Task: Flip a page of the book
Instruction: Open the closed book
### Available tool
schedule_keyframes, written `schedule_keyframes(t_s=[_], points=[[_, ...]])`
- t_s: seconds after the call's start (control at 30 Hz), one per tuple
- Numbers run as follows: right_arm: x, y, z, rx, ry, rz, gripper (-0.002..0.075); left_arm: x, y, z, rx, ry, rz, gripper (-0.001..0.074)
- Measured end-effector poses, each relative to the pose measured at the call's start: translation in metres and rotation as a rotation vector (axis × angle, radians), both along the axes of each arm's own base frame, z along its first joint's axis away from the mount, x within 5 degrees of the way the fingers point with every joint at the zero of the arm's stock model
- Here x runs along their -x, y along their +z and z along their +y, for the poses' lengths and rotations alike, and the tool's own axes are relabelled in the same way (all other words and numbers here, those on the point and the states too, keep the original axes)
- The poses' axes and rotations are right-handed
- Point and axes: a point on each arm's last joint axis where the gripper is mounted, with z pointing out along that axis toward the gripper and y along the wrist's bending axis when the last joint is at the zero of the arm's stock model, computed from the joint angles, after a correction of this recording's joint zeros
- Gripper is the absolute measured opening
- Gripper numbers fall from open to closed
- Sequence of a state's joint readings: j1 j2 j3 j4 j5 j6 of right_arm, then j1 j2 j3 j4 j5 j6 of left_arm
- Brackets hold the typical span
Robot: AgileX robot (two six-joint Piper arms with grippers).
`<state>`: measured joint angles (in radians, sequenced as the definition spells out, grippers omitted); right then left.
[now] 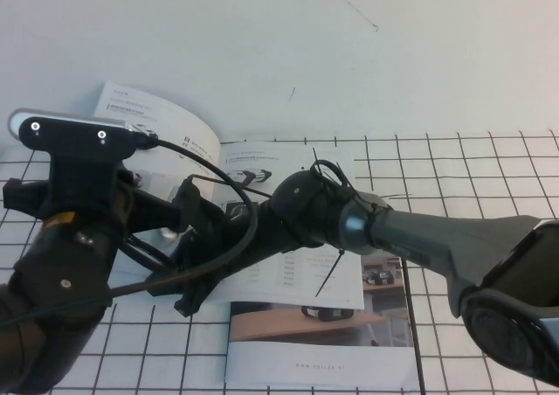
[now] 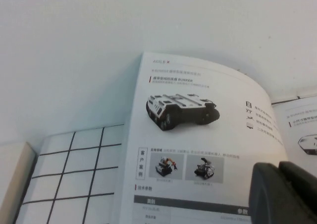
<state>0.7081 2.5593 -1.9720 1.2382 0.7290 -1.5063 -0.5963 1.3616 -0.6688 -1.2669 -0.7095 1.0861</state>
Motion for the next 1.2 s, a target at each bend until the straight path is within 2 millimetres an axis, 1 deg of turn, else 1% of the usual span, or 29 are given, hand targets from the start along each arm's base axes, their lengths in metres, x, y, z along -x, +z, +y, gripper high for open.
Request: schedule_keyframes(t_s=[0.07, 0.3, 0.4, 0.5, 0.6, 0.7, 0.8, 0.87, 0.93, 1.07, 1.13, 1.2], points=[[0.0, -0.004, -0.001, 0.017, -0.003, 0.015, -0.0001, -0.001, -0.002, -0.001, -0.012, -0.004, 0.004, -0.0002], [0.007, -0.005, -0.002, 0.036, 0.06, 0.052, -0.0001, -0.008, -0.011, -0.005, -0.128, -0.048, 0.001, -0.0002], [0.011, -0.005, -0.003, 0.047, 0.101, 0.066, -0.0001, -0.019, -0.021, 0.002, -0.142, -0.035, 0.009, -0.0002], [0.013, -0.005, -0.004, 0.05, 0.125, 0.079, -0.0001, -0.041, -0.029, 0.02, -0.067, 0.007, 0.049, -0.0002], [0.014, -0.005, -0.004, 0.053, 0.136, 0.084, -0.0001, -0.068, -0.033, 0.035, 0.024, -0.029, 0.103, -0.0002], [0.014, -0.005, -0.004, 0.054, 0.134, 0.091, -0.0001, -0.095, -0.033, 0.044, 0.071, -0.083, 0.148, -0.0002], [0.014, -0.005, -0.004, 0.055, 0.132, 0.097, -0.0001, -0.122, -0.038, 0.04, 0.065, -0.157, 0.212, -0.0002], [0.014, -0.005, -0.004, 0.055, 0.132, 0.099, -0.0001, -0.136, -0.045, 0.034, 0.043, -0.2, 0.259, -0.0002], [0.015, -0.005, -0.004, 0.056, 0.132, 0.104, -0.0001, -0.149, -0.056, 0.027, 0.033, -0.231, 0.32, -0.0002], [0.016, -0.004, -0.004, 0.057, 0.143, 0.11, -0.0001, -0.162, -0.081, 0.021, 0.032, -0.253, 0.426, -0.0002], [0.017, -0.002, -0.005, 0.062, 0.16, 0.112, -0.0001, -0.166, -0.088, 0.021, 0.038, -0.249, 0.448, -0.0002], [0.019, 0.001, -0.006, 0.072, 0.184, 0.103, -0.0001, -0.167, -0.091, 0.024, 0.038, -0.244, 0.458, -0.0002]])
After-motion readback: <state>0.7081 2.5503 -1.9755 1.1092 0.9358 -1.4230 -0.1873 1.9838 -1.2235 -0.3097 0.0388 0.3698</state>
